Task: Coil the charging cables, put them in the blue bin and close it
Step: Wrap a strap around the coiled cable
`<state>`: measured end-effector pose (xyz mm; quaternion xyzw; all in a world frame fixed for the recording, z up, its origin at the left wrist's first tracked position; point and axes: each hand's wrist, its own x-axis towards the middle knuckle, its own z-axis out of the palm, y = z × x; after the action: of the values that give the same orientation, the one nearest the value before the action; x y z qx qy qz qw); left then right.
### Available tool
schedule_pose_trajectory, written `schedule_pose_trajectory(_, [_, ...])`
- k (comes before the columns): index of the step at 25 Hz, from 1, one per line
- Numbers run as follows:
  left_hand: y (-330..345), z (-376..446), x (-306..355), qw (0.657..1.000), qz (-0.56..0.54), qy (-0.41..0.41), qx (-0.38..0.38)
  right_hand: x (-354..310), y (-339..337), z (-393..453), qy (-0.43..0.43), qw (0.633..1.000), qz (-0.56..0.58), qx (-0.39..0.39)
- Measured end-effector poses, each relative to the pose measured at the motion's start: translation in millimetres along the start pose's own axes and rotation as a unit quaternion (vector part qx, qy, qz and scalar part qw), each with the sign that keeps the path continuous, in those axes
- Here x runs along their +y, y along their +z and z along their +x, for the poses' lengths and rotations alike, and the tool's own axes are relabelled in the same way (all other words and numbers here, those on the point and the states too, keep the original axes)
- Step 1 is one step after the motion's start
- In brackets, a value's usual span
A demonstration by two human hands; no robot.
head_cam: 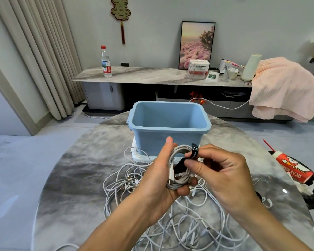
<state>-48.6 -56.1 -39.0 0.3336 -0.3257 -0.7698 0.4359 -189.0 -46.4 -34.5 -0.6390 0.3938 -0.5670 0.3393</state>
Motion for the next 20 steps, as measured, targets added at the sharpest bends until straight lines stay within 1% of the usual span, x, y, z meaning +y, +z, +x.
schedule_pose_trajectory(2, [2.3,-1.2,0.6,1.0,0.004,0.005,0.0,4.8,-2.4,-0.7,-0.071,0.992,-0.107,-0.005])
schedule_pose_trajectory(4, [2.9,-2.5,1.4,1.0,-0.001,0.007,0.007,7.7,-3.0,-2.2,-0.154,0.968,-0.2,0.0])
schedule_pose_trajectory(6, [3.3,-3.6,2.5,1.0,-0.005,0.003,0.016,4.4,-4.0,-3.3,-0.215,0.944,-0.249,0.014])
schedule_pose_trajectory(7, [2.9,-3.6,2.9,1.0,-0.001,0.0,0.023,1.0,-4.7,-3.4,-0.232,0.938,-0.258,0.018])
schedule_pose_trajectory(11, [2.5,-2.6,3.6,0.999,0.0,-0.007,0.041,-4.4,-8.9,-2.2,-0.244,0.929,-0.276,0.015])
schedule_pose_trajectory(16, [9.0,-6.9,3.9,1.0,0.003,-0.001,0.027,7.1,-8.1,-0.4,-0.246,0.923,-0.297,0.009])
schedule_pose_trajectory(20, [11.0,-8.4,2.5,1.0,0.018,-0.004,0.017,9.7,-5.0,-3.5,-0.253,0.908,-0.332,0.035])
